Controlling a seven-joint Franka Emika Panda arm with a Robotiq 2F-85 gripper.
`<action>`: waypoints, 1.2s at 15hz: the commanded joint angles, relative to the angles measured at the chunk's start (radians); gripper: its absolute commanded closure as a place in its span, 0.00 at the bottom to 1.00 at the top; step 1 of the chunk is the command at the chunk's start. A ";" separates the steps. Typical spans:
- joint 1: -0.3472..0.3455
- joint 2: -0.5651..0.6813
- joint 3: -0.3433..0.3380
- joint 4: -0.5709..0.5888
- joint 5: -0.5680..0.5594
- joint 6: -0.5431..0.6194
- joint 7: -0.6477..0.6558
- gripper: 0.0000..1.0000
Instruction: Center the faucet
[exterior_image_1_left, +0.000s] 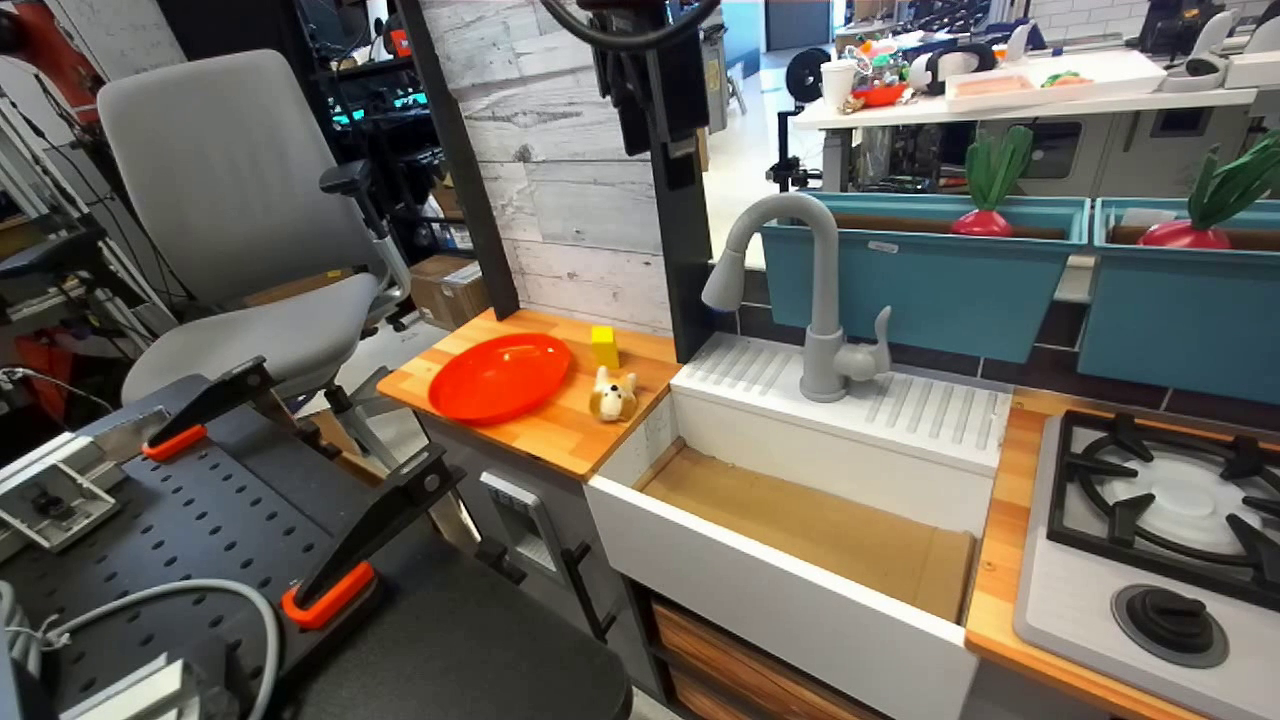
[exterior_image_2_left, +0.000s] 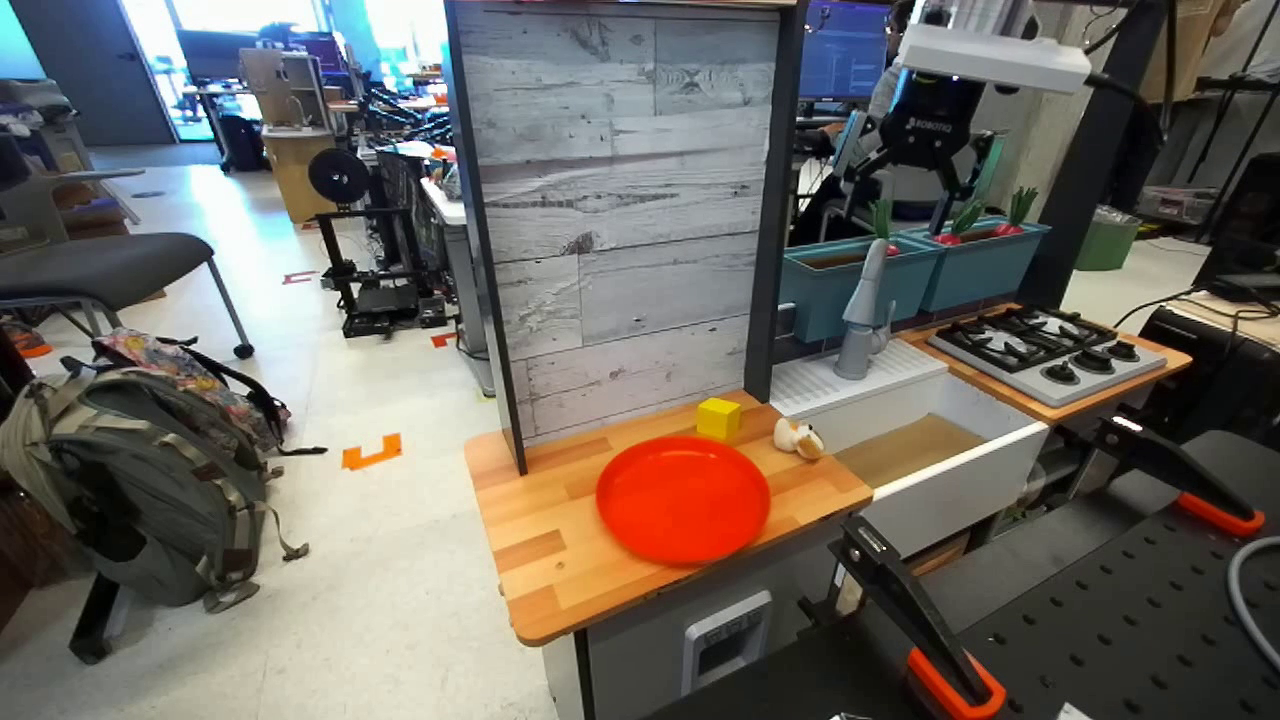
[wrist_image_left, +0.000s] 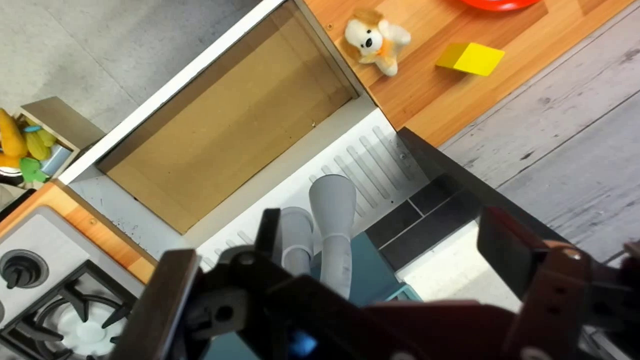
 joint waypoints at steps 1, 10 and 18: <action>-0.011 0.079 -0.010 0.092 -0.006 -0.021 0.035 0.00; -0.038 0.221 -0.022 0.263 -0.002 -0.098 0.083 0.00; -0.035 0.311 -0.037 0.368 -0.012 -0.131 0.119 0.36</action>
